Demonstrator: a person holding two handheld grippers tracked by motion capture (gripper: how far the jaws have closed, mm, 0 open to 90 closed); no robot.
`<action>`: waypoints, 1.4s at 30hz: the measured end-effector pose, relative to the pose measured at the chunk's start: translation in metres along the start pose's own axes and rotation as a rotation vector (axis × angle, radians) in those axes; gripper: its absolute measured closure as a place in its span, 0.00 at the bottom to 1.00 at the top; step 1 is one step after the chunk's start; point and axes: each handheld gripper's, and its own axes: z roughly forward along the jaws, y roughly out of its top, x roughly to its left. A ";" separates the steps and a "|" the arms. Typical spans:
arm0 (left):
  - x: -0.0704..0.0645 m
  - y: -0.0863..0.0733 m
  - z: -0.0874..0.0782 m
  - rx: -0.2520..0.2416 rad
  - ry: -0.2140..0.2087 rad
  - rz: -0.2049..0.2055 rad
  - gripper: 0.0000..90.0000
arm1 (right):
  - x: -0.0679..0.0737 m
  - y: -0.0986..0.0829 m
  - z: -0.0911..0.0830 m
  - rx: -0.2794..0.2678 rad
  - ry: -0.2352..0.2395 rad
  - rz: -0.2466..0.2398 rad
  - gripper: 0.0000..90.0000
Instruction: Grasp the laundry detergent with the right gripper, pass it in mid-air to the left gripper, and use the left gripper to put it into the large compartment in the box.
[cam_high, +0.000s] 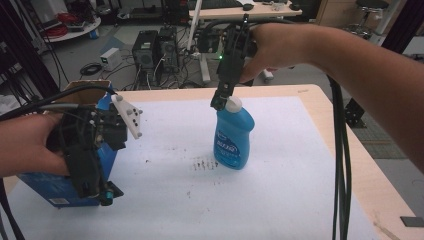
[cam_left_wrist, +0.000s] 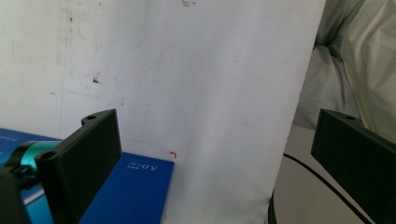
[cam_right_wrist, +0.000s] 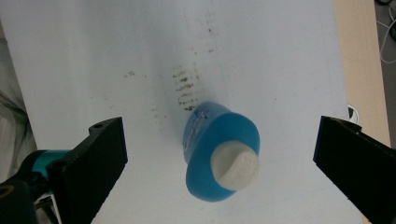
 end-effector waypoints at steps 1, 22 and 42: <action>0.000 0.001 0.001 0.000 -0.002 0.004 0.02 | 0.001 -0.003 0.000 0.001 -0.002 0.005 0.02; 0.001 0.010 0.007 0.010 -0.003 0.017 0.02 | 0.000 -0.048 0.000 0.014 0.018 0.160 0.02; 0.002 0.016 0.012 0.009 -0.013 0.022 0.02 | 0.003 -0.083 0.018 -0.021 0.067 0.314 0.02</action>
